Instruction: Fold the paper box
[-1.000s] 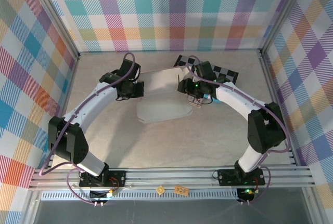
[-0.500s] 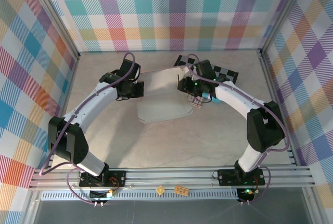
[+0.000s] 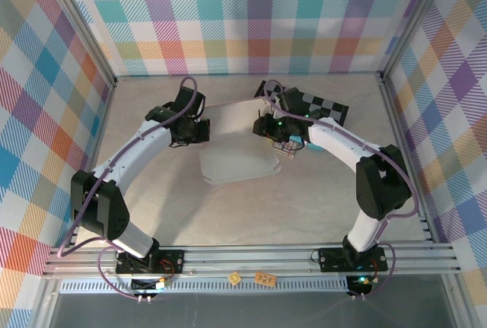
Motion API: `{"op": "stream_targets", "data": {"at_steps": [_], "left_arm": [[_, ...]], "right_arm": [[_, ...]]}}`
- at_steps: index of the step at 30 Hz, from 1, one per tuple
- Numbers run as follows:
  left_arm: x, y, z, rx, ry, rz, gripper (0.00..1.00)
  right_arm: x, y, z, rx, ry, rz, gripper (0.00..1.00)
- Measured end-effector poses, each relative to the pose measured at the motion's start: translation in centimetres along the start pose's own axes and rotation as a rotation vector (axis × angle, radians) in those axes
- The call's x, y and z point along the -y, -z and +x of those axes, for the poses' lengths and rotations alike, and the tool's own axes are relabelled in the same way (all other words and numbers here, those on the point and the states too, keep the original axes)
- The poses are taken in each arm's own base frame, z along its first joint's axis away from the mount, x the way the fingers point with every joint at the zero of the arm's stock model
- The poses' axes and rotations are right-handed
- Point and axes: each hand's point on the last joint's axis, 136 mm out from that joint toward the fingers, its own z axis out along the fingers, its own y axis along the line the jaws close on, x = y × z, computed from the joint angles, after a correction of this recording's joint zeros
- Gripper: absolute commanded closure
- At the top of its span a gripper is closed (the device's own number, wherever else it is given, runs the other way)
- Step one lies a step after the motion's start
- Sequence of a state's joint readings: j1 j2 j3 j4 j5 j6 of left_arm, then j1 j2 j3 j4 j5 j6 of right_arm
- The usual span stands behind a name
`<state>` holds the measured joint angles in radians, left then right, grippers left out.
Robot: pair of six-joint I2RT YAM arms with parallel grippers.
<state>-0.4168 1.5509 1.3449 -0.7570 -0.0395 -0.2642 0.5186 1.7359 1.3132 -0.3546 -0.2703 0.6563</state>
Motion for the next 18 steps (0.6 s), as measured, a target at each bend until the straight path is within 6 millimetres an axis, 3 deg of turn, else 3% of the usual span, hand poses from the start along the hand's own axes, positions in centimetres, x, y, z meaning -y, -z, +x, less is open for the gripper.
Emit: {"op": "stream_targets", "data": {"at_steps": [10,15,18], "left_arm": [[-0.2,0.0,0.1,-0.004,0.0,-0.008,1.0],[-0.1,0.0,0.1,-0.007,0.004,0.001,1.0],[0.1,0.4,-0.6,-0.014,0.033,0.059,1.0]], "right_arm": [[-0.2,-0.5,0.5,-0.027,0.015,0.015,0.63],[-0.9,0.6,-0.4,-0.02,0.04,0.029,0.51],[-2.9,2.8,-2.3,-0.018,0.05,-0.031,0.44]]}}
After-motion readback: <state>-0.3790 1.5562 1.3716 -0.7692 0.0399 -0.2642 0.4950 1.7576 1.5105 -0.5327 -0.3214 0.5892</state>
